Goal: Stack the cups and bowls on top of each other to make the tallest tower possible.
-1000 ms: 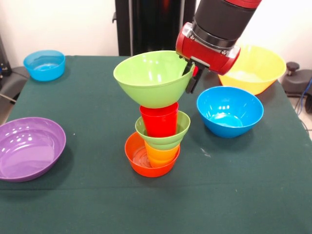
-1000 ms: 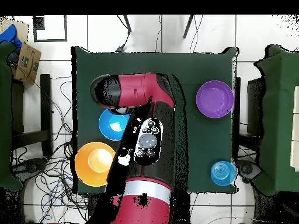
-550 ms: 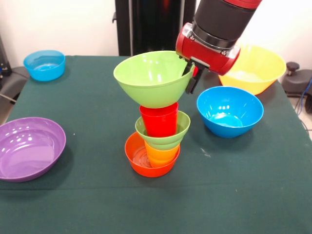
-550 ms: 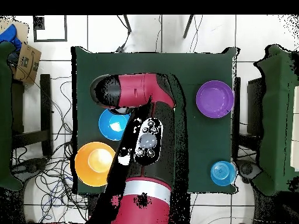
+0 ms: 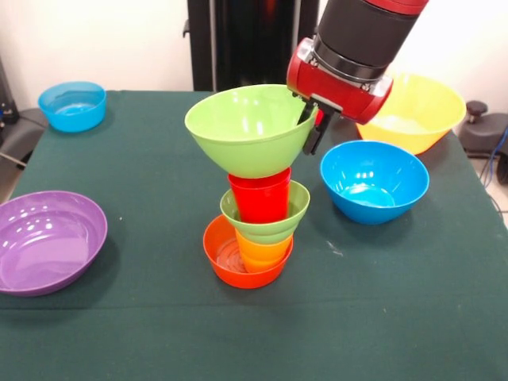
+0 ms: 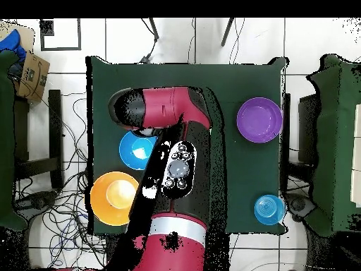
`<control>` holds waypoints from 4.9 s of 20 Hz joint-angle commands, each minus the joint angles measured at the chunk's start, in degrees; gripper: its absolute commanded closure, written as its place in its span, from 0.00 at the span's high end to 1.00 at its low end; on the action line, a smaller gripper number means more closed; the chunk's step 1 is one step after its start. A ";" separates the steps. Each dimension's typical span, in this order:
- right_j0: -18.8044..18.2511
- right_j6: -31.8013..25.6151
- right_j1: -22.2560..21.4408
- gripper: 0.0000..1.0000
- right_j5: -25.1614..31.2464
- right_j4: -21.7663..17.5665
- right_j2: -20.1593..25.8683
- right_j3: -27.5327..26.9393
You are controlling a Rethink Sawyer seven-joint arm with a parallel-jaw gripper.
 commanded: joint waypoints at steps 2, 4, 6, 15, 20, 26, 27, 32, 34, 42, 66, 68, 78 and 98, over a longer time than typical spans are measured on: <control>0.48 -2.65 2.70 0.00 6.92 -2.13 4.32 -2.73; 0.30 -2.95 2.71 0.00 7.45 -2.04 4.51 -3.21; 0.27 -3.14 2.63 0.00 7.99 -2.00 4.59 -3.43; 0.10 -3.80 2.65 0.00 9.88 -2.01 4.74 -4.62; 0.12 -3.72 2.69 0.00 9.33 -2.16 4.84 -4.36; 0.24 -3.31 2.81 0.00 8.31 -2.30 4.84 -4.12; 0.25 -3.31 2.79 0.00 8.24 -2.32 4.84 -4.07; 0.17 -3.30 2.78 0.00 7.35 -2.38 4.90 -3.42; 0.11 -3.24 2.65 0.00 6.65 -2.40 4.92 -3.00; 0.03 -2.95 2.36 0.00 4.52 -2.40 5.06 -1.43; -0.42 -1.79 1.53 0.00 -1.44 -1.92 5.61 2.78; -0.41 -1.58 1.43 0.00 -2.21 -1.85 5.66 3.26; -1.00 -1.61 1.06 0.00 -4.76 -1.25 6.22 5.25; -1.49 -2.18 0.90 0.00 -6.00 -1.22 6.91 6.21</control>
